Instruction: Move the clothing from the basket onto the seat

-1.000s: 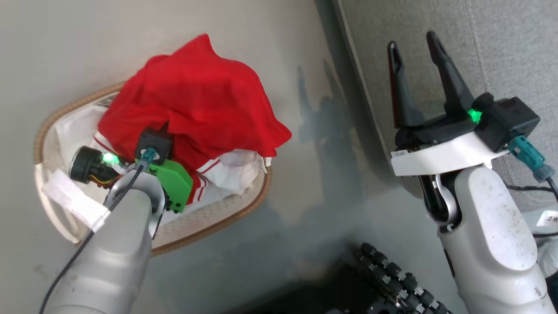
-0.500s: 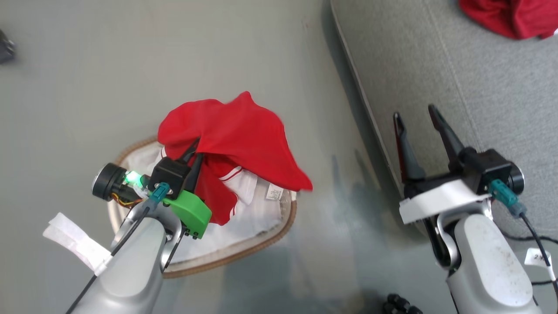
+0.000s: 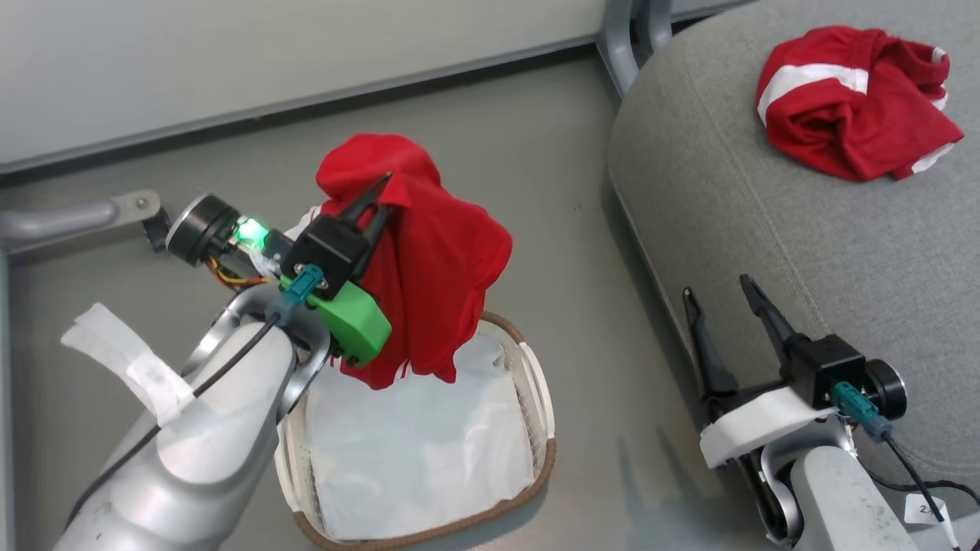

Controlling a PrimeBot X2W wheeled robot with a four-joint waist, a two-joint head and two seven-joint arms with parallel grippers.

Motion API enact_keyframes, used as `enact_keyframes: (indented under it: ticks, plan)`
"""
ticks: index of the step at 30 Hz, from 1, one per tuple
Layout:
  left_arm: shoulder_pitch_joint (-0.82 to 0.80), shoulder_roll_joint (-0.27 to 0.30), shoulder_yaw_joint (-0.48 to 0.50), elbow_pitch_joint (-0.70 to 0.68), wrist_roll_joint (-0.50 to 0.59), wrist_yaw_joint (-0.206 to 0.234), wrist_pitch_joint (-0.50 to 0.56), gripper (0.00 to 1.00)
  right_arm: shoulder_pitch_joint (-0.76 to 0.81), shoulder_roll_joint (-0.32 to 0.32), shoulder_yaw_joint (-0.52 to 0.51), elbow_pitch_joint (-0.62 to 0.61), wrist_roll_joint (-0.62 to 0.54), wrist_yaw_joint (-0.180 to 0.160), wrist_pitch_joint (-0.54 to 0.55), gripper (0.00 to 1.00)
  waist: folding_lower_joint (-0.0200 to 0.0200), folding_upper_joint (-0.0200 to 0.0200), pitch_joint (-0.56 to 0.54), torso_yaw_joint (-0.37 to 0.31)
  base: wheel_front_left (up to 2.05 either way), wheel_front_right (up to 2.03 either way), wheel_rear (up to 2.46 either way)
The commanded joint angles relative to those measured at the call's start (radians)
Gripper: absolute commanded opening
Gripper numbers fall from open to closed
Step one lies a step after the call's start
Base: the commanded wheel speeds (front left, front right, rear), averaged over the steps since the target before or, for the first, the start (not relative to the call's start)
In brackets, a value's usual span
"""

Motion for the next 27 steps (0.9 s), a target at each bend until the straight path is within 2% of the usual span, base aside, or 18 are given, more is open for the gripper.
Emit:
enact_keyframes:
  ticks: [1,8,17,27]
  plan:
    - [-0.037,0.003,-0.012,-0.015,-0.013,-0.002,0.008,0.0,0.014,-0.004,0.008,0.003,-0.013,-0.001,-0.002,1.0,0.0001,0.0,-0.116,0.043,0.0,0.0,0.0]
    - [-0.162,-0.012,-0.041,-0.054,-0.055,-0.002,0.044,0.0,-0.04,-0.004,0.113,0.005,-0.032,-0.001,-0.002,1.0,0.0001,0.0,-0.164,0.039,0.0,0.0,0.0]
    - [-0.246,-0.053,-0.061,-0.038,-0.087,-0.001,0.082,0.0,-0.123,-0.004,0.275,-0.018,0.014,-0.001,-0.002,1.0,0.0001,0.0,-0.207,0.033,0.0,0.0,0.0]
    - [-0.265,-0.089,-0.071,0.01,-0.095,0.045,0.144,0.0,-0.218,-0.004,0.418,-0.056,0.103,-0.001,-0.002,1.0,0.0001,0.0,-0.216,0.032,0.0,0.0,0.0]
